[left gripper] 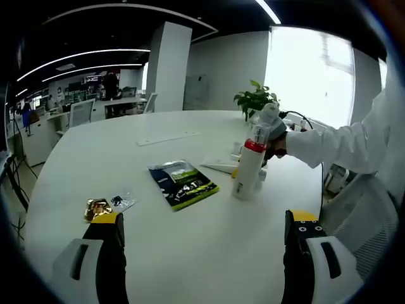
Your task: Arrange the skincare products in the storage area until every visible bottle or jar stands upright without overlapping.
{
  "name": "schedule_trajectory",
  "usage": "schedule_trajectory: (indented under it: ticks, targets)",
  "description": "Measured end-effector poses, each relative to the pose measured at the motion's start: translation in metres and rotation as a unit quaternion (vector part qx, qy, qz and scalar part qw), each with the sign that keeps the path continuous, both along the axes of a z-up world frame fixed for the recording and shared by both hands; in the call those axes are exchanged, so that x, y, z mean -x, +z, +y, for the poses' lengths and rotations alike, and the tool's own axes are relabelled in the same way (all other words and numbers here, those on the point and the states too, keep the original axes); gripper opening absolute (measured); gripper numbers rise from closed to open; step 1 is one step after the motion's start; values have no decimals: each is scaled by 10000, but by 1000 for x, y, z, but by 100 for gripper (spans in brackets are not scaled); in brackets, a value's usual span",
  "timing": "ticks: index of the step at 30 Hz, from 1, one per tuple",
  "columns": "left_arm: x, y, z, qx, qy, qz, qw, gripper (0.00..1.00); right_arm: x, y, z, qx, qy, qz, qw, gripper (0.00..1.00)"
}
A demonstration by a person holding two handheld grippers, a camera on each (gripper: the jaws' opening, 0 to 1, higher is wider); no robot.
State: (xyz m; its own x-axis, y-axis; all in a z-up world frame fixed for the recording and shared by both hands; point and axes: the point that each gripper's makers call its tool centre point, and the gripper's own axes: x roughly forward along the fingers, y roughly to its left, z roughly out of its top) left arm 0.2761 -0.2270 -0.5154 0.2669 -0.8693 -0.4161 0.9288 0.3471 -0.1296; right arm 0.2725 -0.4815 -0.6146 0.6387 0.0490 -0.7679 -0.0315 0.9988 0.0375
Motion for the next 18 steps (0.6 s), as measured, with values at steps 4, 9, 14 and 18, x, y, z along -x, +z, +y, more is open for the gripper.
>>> schedule_trajectory:
  ticks: [4,9,14,18]
  targets:
    - [1,1,2,7,-5,-15,10000,99,2,0,-2,-225,-130,-234,9994,24]
    - [1,-1,-1,-17,-32,-18,10000,99,3,0,-4,-296,-279,-359,9985,23]
    - [0,-2,1,-20,-36,-16,10000,99,7,3,-8,-419,-566,-418,9966,23]
    - [-2,-3,2,-23,-36,-8,10000,99,14,4,-7,-706,-769,-428,9936,23]
